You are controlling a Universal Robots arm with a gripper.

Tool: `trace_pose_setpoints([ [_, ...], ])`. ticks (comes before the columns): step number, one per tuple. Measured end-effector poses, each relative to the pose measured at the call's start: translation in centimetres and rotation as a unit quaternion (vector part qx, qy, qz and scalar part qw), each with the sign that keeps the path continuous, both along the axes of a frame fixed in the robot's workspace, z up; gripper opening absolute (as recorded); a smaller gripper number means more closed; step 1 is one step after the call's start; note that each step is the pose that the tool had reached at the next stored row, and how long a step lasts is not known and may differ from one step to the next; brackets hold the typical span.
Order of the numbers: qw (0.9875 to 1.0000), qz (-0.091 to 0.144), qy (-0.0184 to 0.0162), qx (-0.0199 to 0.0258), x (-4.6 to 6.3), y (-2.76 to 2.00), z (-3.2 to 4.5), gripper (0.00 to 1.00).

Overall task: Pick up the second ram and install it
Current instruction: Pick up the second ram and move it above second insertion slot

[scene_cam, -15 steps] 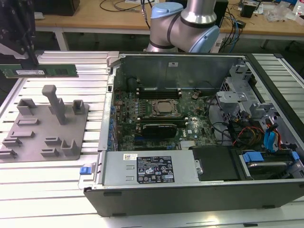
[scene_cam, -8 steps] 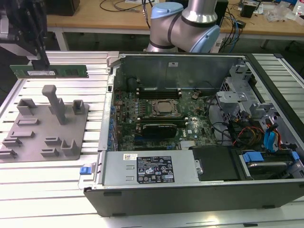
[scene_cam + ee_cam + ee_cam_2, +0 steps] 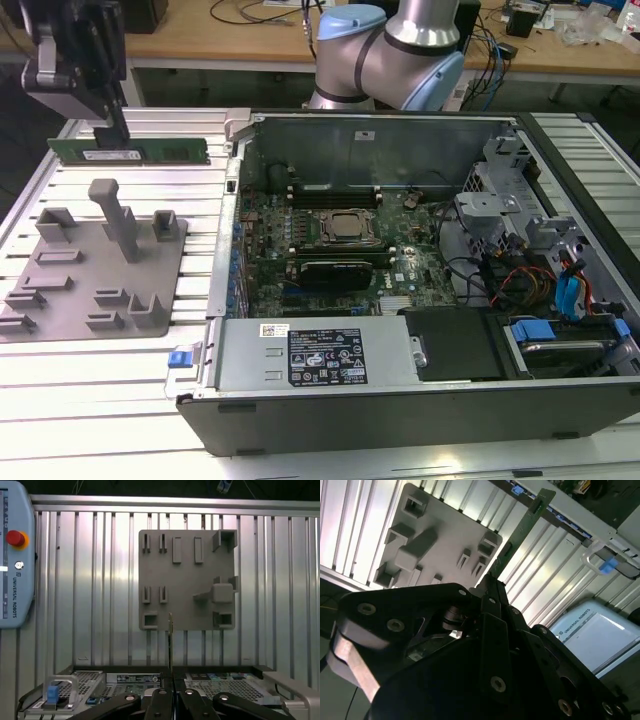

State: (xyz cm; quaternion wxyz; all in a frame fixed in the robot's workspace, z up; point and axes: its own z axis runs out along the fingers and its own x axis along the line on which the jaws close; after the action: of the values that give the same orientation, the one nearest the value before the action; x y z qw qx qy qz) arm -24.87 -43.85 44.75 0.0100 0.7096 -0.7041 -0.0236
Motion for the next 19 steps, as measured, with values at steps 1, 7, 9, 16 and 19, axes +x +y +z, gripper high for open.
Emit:
trace_pose_setpoints([
  [1,1.0,0.0,0.0,-0.0001,0.3,0.0,-0.01,0.09],
  [7,1.0,0.0,0.0,0.0,3.1,0.0,-0.12,0.09],
  [9,1.0,0.0,0.0,0.0,4.2,0.0,-0.17,0.09],
  [16,1.0,0.0,0.0,0.0,7.5,0.0,-0.33,0.09],
  [19,1.0,0.0,0.0,0.0,8.8,0.0,-0.38,0.09],
])
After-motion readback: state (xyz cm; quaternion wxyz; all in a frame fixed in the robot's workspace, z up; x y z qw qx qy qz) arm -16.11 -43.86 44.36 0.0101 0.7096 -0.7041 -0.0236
